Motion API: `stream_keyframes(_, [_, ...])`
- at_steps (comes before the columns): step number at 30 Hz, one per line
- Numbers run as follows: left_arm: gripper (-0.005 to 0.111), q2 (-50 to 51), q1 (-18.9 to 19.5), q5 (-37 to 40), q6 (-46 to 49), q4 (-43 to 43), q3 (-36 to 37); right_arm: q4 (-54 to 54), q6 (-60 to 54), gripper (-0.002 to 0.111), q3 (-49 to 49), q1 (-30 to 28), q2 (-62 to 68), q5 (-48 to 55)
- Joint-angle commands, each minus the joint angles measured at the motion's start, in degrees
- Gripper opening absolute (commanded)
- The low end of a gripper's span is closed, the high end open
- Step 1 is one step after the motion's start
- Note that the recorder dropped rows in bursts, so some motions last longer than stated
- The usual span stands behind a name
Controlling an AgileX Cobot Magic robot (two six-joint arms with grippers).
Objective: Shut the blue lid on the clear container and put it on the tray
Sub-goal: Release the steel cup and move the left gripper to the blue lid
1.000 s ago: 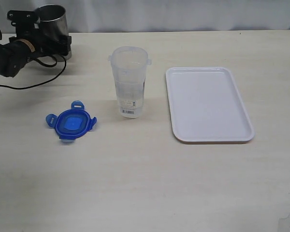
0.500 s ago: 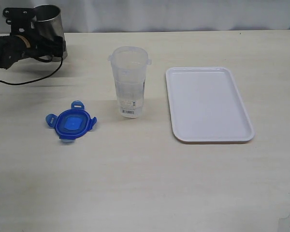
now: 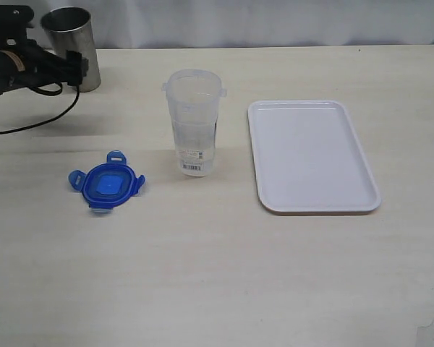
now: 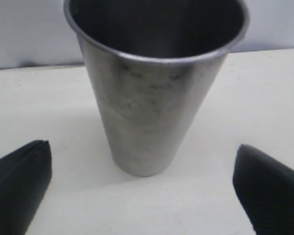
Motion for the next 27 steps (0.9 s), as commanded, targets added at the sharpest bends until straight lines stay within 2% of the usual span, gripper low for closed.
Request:
stream_keyframes(1, [0.093, -10.7, 0.0, 2.3, -1.6, -0.3, 6.1, 0.0, -0.1, 0.004, 0.2, -0.4, -0.3, -0.1])
stream_keyframes(4, [0.093, -19.4, 0.0, 10.4, -3.5, -0.3, 8.1, 0.0, -0.1, 0.004, 0.2, -0.4, -0.3, -0.1])
stream_keyframes(9, [0.093, -35.1, 0.0, 36.2, -2.3, -0.3, 8.2, 0.0, -0.1, 0.004, 0.2, -0.4, -0.3, -0.1])
stream_keyframes(12, [0.093, -40.7, 0.0, 47.9, -0.8, -0.7, 8.2, 0.0, -0.1, 0.004, 0.2, -0.4, -0.3, -0.1])
stream_keyframes(14, [0.087, -42.8, 0.0, 53.6, -0.5, -3.8, 8.2, 0.0, -0.1, 0.004, 0.2, -0.4, -0.3, -0.1])
stream_keyframes(15, [0.07, -43.3, 0.0, 56.6, 0.9, -6.3, 8.2, 0.0, -0.1, 0.004, 0.2, -0.4, -0.3, -0.1])
stream_keyframes(16, [0.06, -43.4, 0.0, 57.4, 3.0, -8.3, 8.2, 0.0, -0.1, 0.004, 0.2, -0.4, -0.3, -0.1])
stream_keyframes(17, [0.045, -43.4, 0.0, 58.7, 9.7, -14.6, 8.2, 0.0, -0.1, 0.004, 0.2, -0.4, -0.3, -0.1])
stream_keyframes(18, [0.039, -43.4, 0.0, 59.5, 13.7, -19.5, 8.2, 0.0, -0.1, 0.004, 0.2, -0.4, -0.3, -0.1])
stream_keyframes(19, [0.031, -43.2, 0.0, 62.4, 16.9, -28.0, 8.2, 0.0, -0.1, 0.004, 0.2, -0.4, -0.3, -0.1])
stream_keyframes(20, [0.029, -42.9, 0.0, 65.1, 17.9, -32.8, 8.2, 0.0, -0.1, 0.004, 0.2, -0.4, -0.3, -0.1])
stream_keyframes(24, [0.029, -41.2, 0.0, 71.5, 19.2, -33.9, 9.4, 0.0, -0.1, 0.004, 0.2, -0.4, -0.3, -0.1])
stream_keyframes(25, [0.029, -40.9, 0.0, 70.5, 20.9, -35.1, 10.6, 0.0, -0.1, 0.004, 0.2, -0.4, -0.3, -0.1])
stream_keyframes(27, [0.03, -40.4, 0.0, 63.2, 27.3, -40.6, 16.2, 0.0, -0.1, 0.004, 0.2, -0.4, -0.3, -0.1])
